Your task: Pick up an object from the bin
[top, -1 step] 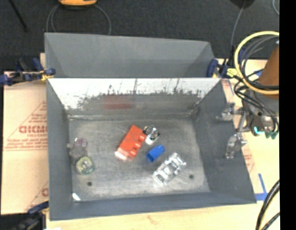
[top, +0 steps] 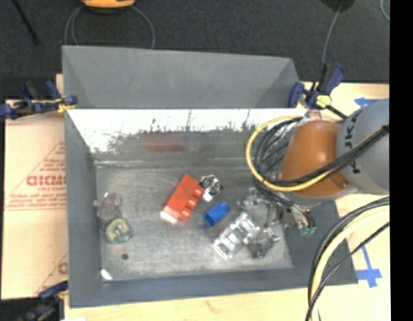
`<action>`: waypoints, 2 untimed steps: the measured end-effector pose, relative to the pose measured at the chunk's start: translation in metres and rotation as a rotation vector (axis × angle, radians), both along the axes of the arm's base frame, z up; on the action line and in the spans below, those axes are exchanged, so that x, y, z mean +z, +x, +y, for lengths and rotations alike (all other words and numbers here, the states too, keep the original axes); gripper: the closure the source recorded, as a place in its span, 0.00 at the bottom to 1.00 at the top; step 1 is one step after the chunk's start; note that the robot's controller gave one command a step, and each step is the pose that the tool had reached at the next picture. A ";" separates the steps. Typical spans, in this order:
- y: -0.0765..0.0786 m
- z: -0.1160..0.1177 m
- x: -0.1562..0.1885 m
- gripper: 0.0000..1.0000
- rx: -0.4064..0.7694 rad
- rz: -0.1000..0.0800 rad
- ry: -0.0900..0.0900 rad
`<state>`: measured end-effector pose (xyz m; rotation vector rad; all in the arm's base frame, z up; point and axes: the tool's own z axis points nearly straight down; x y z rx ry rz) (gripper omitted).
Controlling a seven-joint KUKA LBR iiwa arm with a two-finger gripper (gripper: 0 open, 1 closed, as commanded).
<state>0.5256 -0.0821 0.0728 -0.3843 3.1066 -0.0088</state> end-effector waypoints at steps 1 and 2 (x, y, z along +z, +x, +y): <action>-0.031 0.036 0.029 0.00 0.065 0.010 0.003; -0.053 0.037 0.035 0.00 0.199 0.009 0.001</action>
Offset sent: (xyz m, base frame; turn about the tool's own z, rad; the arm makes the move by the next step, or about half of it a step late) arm -0.0309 0.0353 0.0272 -0.0626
